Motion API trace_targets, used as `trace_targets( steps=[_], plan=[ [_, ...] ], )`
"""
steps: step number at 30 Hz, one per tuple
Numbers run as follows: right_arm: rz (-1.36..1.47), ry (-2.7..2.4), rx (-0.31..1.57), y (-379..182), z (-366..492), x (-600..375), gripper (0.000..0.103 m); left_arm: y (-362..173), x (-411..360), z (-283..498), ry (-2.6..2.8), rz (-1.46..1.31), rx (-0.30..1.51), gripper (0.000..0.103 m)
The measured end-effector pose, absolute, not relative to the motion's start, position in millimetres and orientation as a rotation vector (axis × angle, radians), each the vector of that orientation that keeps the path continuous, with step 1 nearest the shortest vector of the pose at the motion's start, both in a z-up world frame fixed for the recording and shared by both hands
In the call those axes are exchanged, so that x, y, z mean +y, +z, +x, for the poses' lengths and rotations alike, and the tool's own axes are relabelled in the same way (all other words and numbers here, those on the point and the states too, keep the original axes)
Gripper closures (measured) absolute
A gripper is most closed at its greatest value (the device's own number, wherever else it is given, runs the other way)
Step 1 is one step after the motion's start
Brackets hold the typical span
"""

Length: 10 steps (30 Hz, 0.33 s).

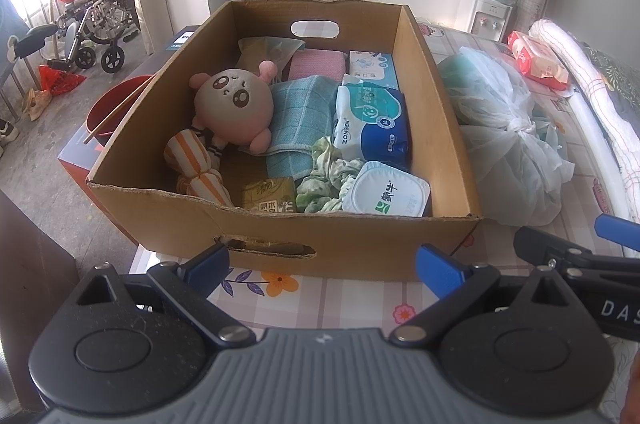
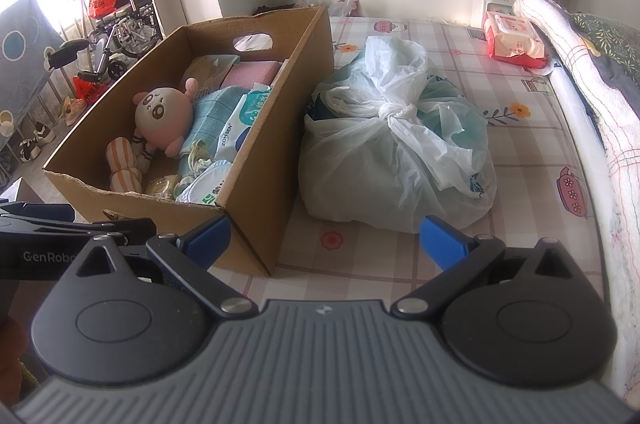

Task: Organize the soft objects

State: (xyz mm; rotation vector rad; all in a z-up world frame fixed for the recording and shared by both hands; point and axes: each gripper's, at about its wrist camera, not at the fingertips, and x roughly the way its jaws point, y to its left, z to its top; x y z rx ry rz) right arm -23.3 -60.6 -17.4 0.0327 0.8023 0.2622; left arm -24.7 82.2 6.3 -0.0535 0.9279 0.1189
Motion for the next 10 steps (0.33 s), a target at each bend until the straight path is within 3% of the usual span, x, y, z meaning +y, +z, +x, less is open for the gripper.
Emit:
trace_targets(
  steps=[10],
  plan=[
    [0.032,0.266,0.805,-16.6,-22.4,-60.8,0.002,6.0,81.9,-25.1,0.122,-0.055,0.932,0.003]
  ],
)
